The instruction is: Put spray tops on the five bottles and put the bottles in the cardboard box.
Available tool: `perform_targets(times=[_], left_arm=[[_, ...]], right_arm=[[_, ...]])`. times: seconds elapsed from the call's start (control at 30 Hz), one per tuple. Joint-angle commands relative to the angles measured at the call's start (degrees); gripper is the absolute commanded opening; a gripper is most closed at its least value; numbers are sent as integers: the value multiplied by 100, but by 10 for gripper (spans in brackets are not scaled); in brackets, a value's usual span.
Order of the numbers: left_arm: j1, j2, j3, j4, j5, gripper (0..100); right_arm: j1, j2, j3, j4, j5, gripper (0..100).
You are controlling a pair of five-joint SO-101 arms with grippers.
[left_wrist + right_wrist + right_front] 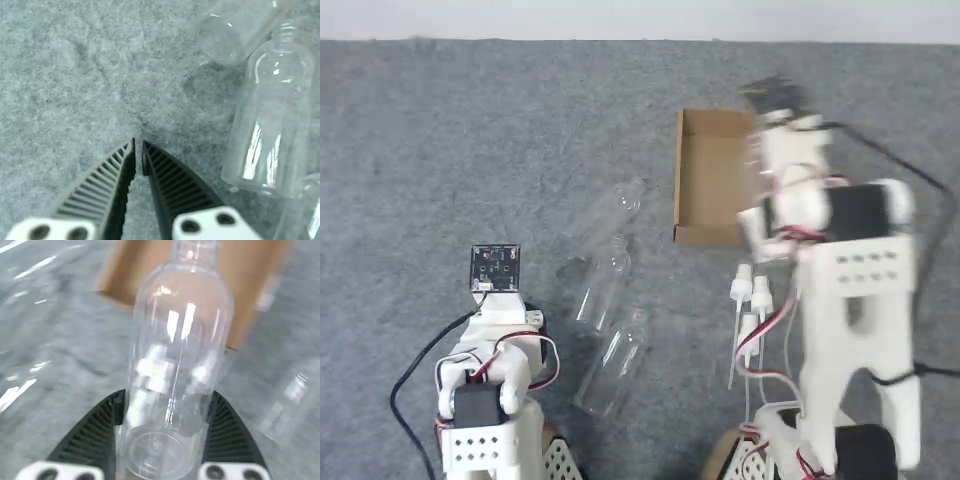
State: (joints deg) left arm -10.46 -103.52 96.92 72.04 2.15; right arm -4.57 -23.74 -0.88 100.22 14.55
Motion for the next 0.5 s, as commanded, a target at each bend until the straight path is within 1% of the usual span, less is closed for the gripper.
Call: perform_targets(times=[0.0,0.1,0.23,0.33,0.47], left_arm=[[18,-88,-40,35,0,17],[18,-88,-40,35,0,17],[18,-88,-40,35,0,17],[18,-88,-40,35,0,17],[18,-88,-40,35,0,17]], right_arm=[[1262,-198,-62,-101,545,88],[2044,92,536,-892,818,88],[2747,664,1389,-2123,1055,88],[2888,1077,1785,-2747,1125,88],[2914,1516,1978,-3160,1134,88]])
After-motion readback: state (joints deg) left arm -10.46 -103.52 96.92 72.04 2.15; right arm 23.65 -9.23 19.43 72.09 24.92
